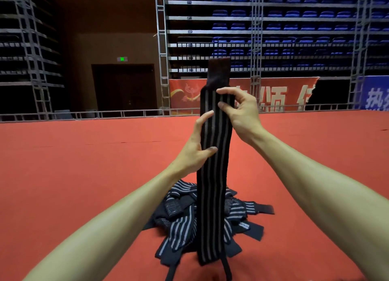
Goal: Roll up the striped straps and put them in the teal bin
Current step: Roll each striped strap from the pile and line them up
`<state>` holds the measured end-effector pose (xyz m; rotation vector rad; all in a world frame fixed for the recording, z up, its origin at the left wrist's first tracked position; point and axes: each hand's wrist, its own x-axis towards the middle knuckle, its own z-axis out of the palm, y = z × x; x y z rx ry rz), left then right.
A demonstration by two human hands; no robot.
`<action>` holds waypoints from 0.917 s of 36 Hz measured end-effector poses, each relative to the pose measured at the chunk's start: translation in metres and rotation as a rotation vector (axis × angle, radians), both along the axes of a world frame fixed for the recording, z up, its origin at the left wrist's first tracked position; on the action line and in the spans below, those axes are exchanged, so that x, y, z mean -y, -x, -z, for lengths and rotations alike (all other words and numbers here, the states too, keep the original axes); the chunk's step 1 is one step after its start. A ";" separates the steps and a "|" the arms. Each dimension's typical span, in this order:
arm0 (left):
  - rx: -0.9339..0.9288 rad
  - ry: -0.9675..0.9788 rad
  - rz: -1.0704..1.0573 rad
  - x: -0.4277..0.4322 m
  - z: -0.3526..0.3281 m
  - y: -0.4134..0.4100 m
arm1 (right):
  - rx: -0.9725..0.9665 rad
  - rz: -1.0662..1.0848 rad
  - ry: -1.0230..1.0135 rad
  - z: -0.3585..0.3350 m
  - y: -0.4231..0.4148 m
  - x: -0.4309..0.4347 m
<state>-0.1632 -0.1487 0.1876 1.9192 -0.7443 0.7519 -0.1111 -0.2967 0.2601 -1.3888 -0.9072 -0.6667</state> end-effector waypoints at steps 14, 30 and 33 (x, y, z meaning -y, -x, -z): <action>-0.105 -0.082 -0.050 -0.009 0.050 0.004 | -0.061 0.024 0.003 -0.004 0.003 -0.009; -0.299 -0.177 -0.113 -0.025 0.115 0.015 | -0.122 0.004 -0.052 -0.005 -0.009 -0.018; -0.339 -0.228 -0.122 -0.029 0.128 0.018 | -0.140 0.002 -0.077 -0.007 -0.012 -0.019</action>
